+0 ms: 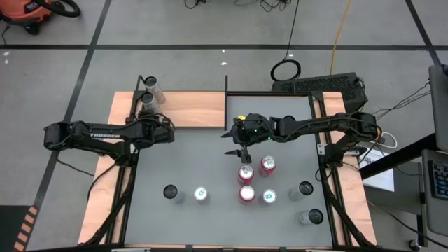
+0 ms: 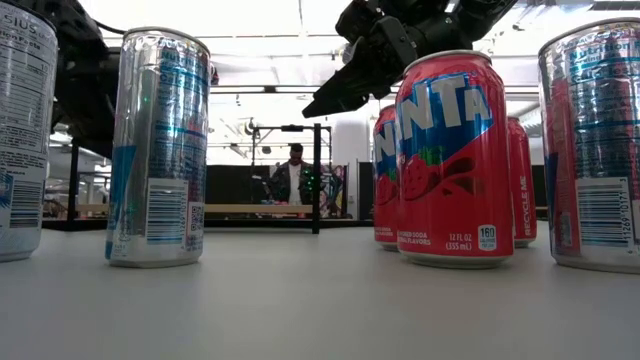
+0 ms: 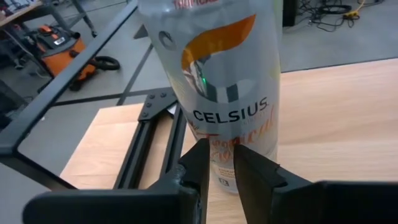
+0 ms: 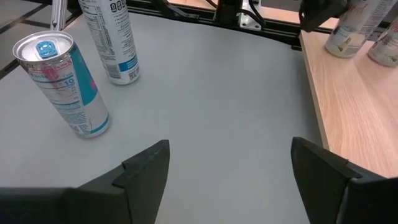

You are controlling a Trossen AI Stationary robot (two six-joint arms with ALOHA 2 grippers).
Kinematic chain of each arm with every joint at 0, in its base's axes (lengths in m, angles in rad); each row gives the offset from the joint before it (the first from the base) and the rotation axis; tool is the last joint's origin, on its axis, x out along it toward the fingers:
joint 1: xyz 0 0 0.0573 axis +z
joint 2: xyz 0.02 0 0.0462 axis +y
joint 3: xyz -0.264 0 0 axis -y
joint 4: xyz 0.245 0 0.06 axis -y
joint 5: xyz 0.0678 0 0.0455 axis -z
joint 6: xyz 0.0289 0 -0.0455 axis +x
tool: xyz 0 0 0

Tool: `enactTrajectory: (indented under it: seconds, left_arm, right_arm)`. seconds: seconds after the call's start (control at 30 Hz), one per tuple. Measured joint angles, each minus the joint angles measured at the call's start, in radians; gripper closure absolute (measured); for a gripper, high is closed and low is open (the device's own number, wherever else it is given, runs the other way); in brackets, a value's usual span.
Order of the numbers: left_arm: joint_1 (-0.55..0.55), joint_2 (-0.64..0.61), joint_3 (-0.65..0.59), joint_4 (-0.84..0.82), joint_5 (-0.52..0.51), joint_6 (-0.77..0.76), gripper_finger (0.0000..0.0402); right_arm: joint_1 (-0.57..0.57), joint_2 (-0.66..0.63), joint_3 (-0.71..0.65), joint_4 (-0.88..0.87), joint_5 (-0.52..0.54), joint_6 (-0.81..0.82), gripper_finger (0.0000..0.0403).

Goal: Place canned beverage on shelf
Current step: Put the top white-yellow soda can on the shelf aligned with the other white-yellow soda can

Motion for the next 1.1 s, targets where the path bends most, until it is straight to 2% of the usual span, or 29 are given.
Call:
enactTrajectory:
  seconds: [0.17,0.37,0.53,0.67,0.93,1.1]
  left_arm:
    - [-0.008,-0.005,0.009,-0.003,-0.001,0.008,0.0329]
    - [-0.069,-0.016,0.120,-0.032,0.009,0.073,0.0329]
    - [-0.078,-0.016,0.257,-0.184,0.099,0.032,0.0329]
    - [-0.075,-0.016,0.309,-0.214,0.138,0.026,0.0329]
    - [-0.071,-0.012,0.220,-0.214,0.182,-0.003,0.0329]
    - [-0.086,-0.012,0.135,-0.223,0.244,-0.089,0.0329]
  right_arm:
    - [0.000,0.000,0.000,-0.001,0.000,0.000,0.0133]
    - [0.000,0.000,0.000,-0.003,0.000,0.000,0.0133]
    - [0.000,0.000,0.000,-0.019,0.000,0.002,0.0133]
    - [0.000,0.000,0.000,-0.016,0.000,0.001,0.0133]
    - [0.000,0.000,0.000,-0.020,0.000,0.001,0.0133]
    - [0.000,0.000,0.000,-0.024,0.000,0.003,0.0133]
